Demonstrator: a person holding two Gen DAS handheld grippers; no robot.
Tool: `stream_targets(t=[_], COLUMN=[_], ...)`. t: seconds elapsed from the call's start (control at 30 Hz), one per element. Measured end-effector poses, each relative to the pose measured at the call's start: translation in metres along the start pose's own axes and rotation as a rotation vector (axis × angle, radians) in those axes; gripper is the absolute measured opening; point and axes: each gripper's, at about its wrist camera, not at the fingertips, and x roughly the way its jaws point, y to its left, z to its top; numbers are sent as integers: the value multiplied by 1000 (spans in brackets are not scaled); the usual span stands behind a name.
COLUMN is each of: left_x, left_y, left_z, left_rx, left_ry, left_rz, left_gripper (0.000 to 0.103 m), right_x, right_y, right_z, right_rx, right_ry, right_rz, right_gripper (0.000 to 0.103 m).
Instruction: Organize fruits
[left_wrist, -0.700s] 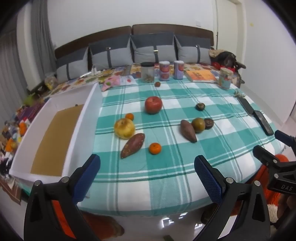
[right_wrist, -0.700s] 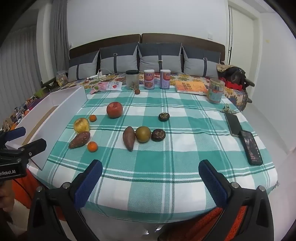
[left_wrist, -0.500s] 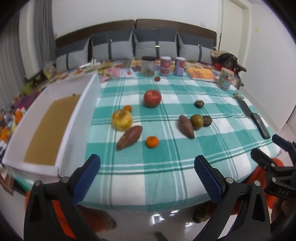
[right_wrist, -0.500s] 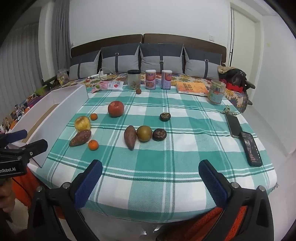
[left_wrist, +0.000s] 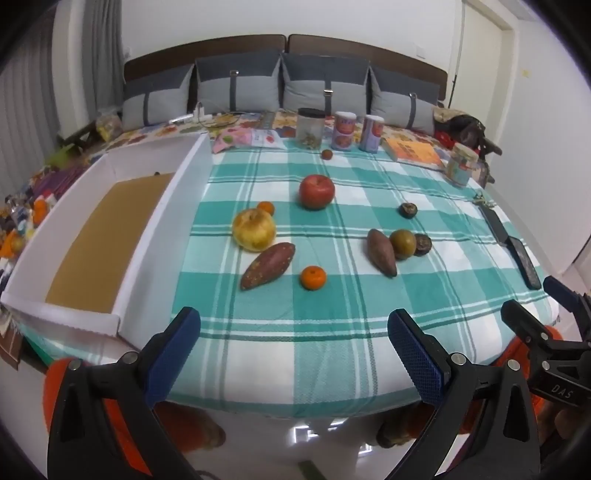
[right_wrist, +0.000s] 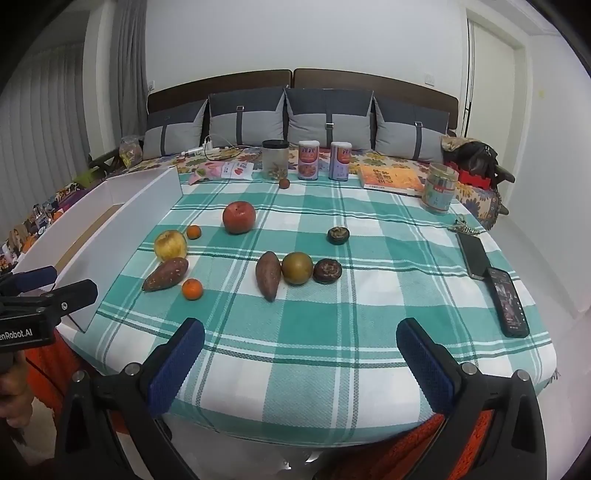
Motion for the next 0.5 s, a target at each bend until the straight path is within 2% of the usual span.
stream_targets(t=[0.5], left_x=[9], left_y=[7], left_z=[-6], left_rx=[-26], left_ry=[38], left_rz=[-16], left_gripper=[102], right_x=[5], right_y=[5], right_z=[0], right_rx=[-14], right_ry=[0], right_rz=[-1], right_gripper=[103])
